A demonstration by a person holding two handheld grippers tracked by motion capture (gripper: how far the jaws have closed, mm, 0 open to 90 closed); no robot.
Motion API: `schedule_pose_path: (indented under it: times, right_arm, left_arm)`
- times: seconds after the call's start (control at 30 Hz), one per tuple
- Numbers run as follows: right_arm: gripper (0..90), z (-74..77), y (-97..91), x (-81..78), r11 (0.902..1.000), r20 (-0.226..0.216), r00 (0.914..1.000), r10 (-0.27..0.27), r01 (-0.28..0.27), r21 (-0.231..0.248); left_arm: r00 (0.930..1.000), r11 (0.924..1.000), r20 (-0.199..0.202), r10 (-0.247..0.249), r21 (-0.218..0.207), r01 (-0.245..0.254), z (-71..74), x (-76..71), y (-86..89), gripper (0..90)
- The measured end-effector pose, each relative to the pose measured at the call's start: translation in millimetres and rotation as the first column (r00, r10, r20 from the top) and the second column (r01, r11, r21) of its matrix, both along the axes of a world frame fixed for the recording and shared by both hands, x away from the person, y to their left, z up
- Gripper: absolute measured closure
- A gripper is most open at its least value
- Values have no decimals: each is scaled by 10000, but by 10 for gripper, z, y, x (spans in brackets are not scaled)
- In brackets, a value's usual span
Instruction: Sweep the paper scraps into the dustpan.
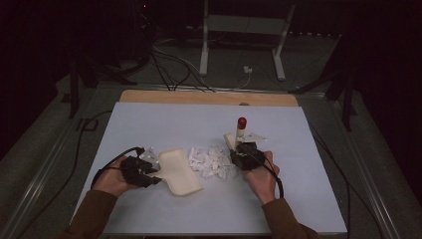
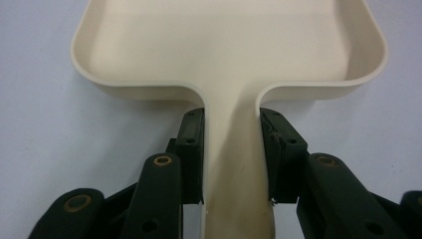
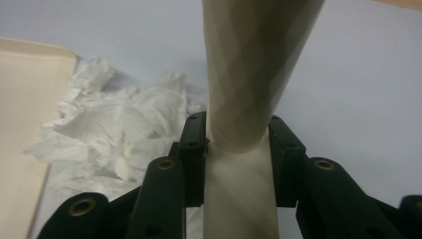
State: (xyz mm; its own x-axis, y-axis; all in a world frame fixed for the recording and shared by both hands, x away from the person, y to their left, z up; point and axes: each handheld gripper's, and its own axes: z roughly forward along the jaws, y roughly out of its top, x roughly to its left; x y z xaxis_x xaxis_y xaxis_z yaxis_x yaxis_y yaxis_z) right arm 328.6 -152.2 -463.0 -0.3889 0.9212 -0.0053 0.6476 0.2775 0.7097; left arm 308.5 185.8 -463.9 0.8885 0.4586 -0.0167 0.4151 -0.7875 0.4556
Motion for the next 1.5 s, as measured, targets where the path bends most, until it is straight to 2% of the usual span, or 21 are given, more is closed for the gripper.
schedule_pose_path:
  times: [0.53,0.83,1.07,1.5]
  right_arm:
    - [667,-12,301,-16,9988,105,9987,496,-496,-43]
    - [666,-11,430,-26,9970,108,9969,776,-775,-65]
    - [666,-20,527,-37,9941,144,9942,1064,-1060,-208]
    - [665,-19,692,-85,9875,144,9877,1557,-1553,-268]
  left_arm:
    - [9998,9998,53,-177,22,176,-8,37,-76,667]
    - [9997,9997,59,-217,-127,218,-21,57,-146,667]
    - [9991,9990,22,-423,-132,423,-23,86,-226,667]
    - [9987,9984,76,-509,-257,511,-40,111,-357,666]
